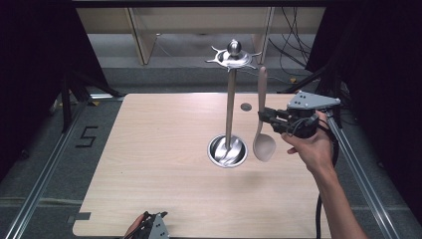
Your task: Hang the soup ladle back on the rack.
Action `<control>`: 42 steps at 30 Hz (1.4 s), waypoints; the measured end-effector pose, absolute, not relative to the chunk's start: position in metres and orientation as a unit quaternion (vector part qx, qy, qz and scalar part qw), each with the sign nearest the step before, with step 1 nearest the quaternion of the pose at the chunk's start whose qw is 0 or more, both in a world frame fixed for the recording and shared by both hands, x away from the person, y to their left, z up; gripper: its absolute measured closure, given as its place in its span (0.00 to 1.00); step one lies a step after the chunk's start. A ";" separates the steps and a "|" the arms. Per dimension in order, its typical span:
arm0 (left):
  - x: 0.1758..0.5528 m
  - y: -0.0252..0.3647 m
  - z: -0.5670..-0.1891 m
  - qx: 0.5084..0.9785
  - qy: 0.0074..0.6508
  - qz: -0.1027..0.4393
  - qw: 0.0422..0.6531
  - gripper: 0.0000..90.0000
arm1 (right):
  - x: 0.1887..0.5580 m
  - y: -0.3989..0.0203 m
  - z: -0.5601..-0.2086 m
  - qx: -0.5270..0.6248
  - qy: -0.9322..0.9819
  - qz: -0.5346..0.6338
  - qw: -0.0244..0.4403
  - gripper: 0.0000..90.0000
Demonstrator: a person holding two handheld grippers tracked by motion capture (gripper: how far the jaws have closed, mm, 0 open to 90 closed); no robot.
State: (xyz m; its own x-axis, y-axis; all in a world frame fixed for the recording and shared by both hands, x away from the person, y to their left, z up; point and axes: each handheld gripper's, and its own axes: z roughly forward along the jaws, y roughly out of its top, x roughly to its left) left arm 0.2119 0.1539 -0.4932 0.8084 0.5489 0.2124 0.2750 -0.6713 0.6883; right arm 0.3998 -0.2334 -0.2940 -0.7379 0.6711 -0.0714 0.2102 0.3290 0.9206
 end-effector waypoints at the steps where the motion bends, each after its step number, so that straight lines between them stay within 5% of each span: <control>1: 0.212 0.154 -0.493 0.891 0.231 0.206 0.333 0.17 | 0.400 -0.234 -0.293 0.287 0.782 0.503 0.231 0.86; 42: 0.212 0.154 -0.494 0.892 0.230 0.202 0.334 0.17 | 0.414 -0.217 -0.295 0.296 0.791 0.492 0.210 0.86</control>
